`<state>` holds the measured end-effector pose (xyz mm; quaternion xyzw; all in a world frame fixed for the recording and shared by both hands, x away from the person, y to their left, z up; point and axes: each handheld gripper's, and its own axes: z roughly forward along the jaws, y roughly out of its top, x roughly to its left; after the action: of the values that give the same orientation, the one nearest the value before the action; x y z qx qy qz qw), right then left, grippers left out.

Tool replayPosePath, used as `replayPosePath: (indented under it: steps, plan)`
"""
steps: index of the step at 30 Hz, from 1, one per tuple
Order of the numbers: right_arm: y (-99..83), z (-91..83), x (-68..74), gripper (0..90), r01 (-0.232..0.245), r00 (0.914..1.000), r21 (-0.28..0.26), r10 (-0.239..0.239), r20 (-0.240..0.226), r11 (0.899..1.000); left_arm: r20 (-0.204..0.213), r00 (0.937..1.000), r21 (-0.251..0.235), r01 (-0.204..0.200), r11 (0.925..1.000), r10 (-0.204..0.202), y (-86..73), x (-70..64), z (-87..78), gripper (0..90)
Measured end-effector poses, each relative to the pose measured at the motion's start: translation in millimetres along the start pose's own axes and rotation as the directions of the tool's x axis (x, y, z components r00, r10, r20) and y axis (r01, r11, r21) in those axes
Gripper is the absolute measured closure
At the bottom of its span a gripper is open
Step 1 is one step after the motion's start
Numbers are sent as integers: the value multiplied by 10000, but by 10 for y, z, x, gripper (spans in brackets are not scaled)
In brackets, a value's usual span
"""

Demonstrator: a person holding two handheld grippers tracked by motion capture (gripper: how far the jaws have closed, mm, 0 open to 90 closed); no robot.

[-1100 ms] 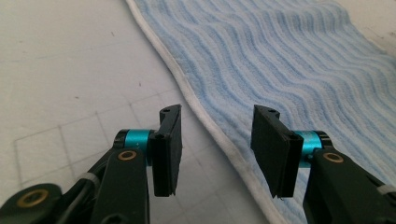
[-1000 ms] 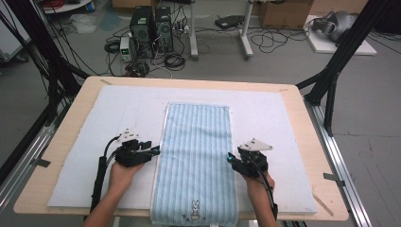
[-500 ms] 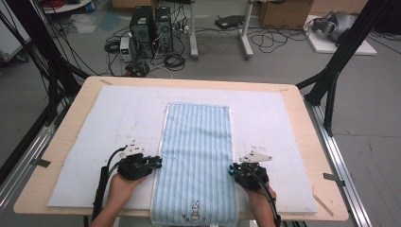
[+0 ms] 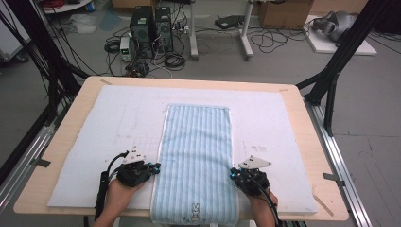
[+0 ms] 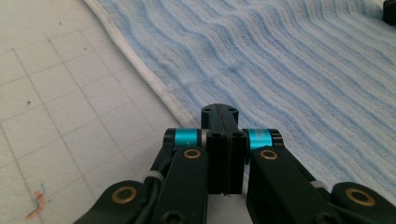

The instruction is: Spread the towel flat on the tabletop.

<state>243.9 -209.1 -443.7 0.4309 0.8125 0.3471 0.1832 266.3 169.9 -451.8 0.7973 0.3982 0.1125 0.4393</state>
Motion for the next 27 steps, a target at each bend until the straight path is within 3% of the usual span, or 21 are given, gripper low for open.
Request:
replayPosePath:
  steps: [2,3,4,5,8,10,12,14,16,18,20,27]
  plan:
    - [-5,-18,-1,829,-2,10000,-61,2,-74,10000,51,9999,-123,160,9998,-160,-2,27,-11,894]
    - [-1,-31,-5,772,-91,10000,-143,90,-37,9999,-19,9995,-404,303,9987,-304,9,47,-24,840]
    - [12,-46,-29,725,-210,9998,-387,209,-28,9990,9,9987,-750,513,9959,-513,24,71,-38,709]
    - [25,-65,-50,662,-389,9992,-600,390,7,9974,52,9983,-1029,578,9930,-576,37,90,-55,673]
    - [68,-122,-141,478,-889,9955,-1275,922,202,9878,245,9970,-2258,776,9711,-740,118,177,-133,533]
    - [85,-155,-202,376,-1089,9925,-1644,1166,380,9804,188,9976,-2847,692,9561,-666,164,233,-184,458]
    - [92,-213,-271,310,-1168,9897,-2204,1320,552,9684,206,9972,-3280,750,9417,-723,204,283,-224,355]
    - [95,-255,-317,256,-1042,9885,-2452,1276,813,9639,181,9959,-3472,896,9335,-889,226,325,-252,267]
    - [101,-283,-392,182,-1041,9875,-2535,1304,889,9617,-83,9963,-3395,774,9374,-852,241,365,-263,165]
    - [109,-307,-467,108,-920,9874,-2562,1214,1015,9622,-77,9969,-3398,706,9379,-779,253,405,-272,163]
    - [129,-329,-531,107,-726,9867,-2680,1084,1212,9607,-102,9965,-3414,746,9369,-831,277,438,-282,163]
    - [177,-350,-593,107,-578,9910,-2663,875,1012,9621,-148,9976,-3506,586,9347,-681,328,447,-321,164]
